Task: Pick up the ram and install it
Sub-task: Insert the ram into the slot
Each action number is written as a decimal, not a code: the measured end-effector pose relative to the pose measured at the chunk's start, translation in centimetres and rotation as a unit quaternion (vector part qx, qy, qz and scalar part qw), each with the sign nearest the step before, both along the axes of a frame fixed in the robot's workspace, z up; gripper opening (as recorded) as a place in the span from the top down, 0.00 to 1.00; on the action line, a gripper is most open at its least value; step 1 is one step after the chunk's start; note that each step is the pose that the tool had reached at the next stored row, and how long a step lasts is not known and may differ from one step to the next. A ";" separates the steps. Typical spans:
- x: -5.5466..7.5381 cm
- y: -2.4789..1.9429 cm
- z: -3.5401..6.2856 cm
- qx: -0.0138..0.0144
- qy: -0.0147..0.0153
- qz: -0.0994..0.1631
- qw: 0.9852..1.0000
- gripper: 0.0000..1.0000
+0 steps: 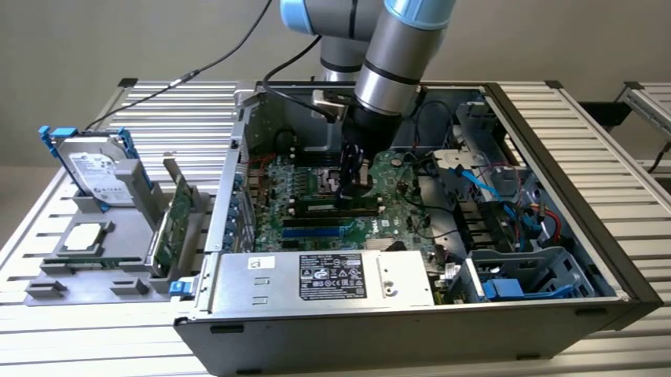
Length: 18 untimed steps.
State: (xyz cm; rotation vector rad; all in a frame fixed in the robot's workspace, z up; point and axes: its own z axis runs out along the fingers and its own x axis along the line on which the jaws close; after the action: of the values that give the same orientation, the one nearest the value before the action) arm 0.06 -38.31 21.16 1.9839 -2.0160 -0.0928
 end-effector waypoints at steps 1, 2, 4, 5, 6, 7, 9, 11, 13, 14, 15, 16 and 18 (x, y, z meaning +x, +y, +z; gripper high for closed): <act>0.0 0.02 -0.01 -0.001 0.000 0.000 1.000 0.86; 0.0 0.04 -0.04 -0.001 0.000 -0.001 1.000 0.84; 0.0 0.06 -0.05 -0.003 0.000 0.000 1.000 0.78; 0.0 0.09 -0.05 -0.003 0.000 0.000 1.000 0.72; 0.0 0.11 -0.06 -0.004 0.000 0.000 1.000 0.72; 0.0 0.14 -0.09 -0.005 0.000 0.000 1.000 0.66; 0.0 0.22 -0.15 -0.007 0.000 0.000 1.000 0.66; 0.0 0.23 -0.14 -0.007 0.000 0.000 1.000 0.66; 0.0 0.23 0.08 -0.007 0.000 0.000 1.000 0.66; 0.0 0.23 0.26 -0.007 0.000 0.000 1.000 0.66; -0.1 0.23 0.46 -0.007 0.000 0.000 1.000 0.66; -0.1 0.23 0.67 -0.007 0.000 0.000 1.000 0.66; -0.2 0.23 1.19 -0.007 -0.003 0.000 1.000 0.66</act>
State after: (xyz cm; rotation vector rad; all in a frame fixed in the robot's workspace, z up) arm -0.12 -38.08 22.35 1.9774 -2.0145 -0.0728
